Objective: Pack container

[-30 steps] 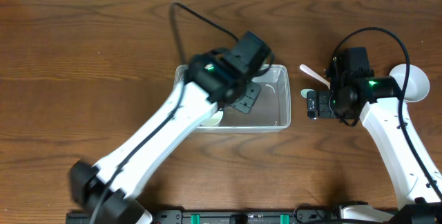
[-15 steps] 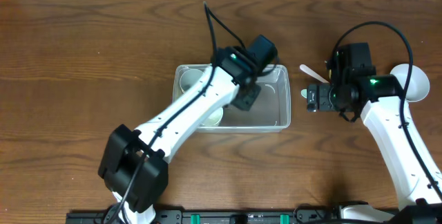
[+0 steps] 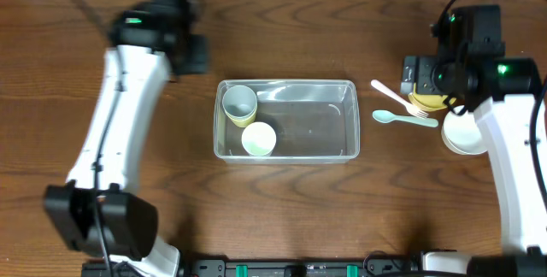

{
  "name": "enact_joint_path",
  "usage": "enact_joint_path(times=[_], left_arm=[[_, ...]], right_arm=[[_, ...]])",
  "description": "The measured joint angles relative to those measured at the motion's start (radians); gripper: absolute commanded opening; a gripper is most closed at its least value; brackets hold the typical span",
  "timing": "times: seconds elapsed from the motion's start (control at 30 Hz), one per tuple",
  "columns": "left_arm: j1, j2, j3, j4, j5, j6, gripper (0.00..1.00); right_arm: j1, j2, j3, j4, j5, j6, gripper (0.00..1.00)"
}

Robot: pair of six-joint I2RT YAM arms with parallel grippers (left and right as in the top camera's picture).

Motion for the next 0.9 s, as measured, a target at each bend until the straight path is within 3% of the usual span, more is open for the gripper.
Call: enact_joint_path(times=[0.23, 0.57, 0.9], left_arm=[[0.213, -0.016, 0.0, -0.027, 0.117, -0.003, 0.49], [0.232, -0.016, 0.0, -0.035, 0.171, -0.003, 0.49], [0.232, -0.016, 0.0, -0.05, 0.171, -0.003, 0.49]], right_arm=[[-0.057, 0.218, 0.012, -0.005, 0.004, -0.032, 0.99], [-0.057, 0.492, 0.012, 0.075, 0.003, -0.076, 0.97], [-0.057, 0.569, 0.012, 0.185, 0.004, -0.101, 0.52]])
